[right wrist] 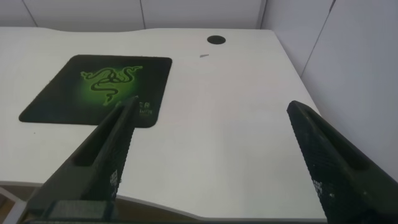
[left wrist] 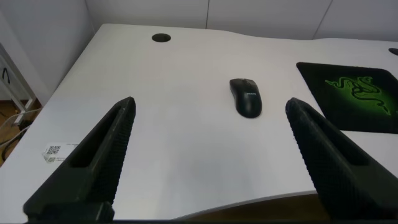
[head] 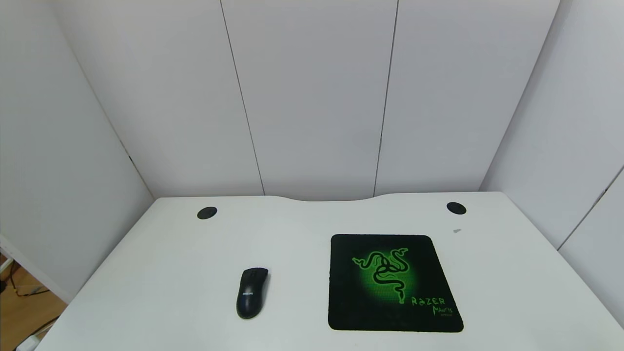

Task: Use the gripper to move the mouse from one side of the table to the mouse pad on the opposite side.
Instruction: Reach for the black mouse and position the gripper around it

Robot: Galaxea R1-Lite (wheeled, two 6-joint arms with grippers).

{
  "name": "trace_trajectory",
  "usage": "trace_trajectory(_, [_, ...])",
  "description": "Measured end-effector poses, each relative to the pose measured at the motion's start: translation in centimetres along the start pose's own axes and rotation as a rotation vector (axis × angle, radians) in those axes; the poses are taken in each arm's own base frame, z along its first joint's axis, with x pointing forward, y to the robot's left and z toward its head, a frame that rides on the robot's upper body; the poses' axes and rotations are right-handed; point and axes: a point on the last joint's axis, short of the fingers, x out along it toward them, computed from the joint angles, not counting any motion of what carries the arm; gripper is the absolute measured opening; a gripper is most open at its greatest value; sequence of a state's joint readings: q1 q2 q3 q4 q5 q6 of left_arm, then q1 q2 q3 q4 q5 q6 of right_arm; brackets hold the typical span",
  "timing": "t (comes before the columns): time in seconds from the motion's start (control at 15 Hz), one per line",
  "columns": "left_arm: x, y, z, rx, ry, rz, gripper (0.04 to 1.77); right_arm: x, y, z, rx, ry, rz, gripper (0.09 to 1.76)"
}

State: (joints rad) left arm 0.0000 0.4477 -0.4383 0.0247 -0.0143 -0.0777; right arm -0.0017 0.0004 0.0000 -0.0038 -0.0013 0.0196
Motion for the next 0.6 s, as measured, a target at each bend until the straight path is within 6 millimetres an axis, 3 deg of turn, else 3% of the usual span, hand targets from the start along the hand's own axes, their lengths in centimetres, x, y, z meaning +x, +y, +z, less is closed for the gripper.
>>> trace_trajectory(0.6, [0.0, 0.0, 0.0, 0.0, 0.0, 0.0, 1.72, 0.0, 0.0, 0.0, 0.0, 0.0, 0.0, 1.71])
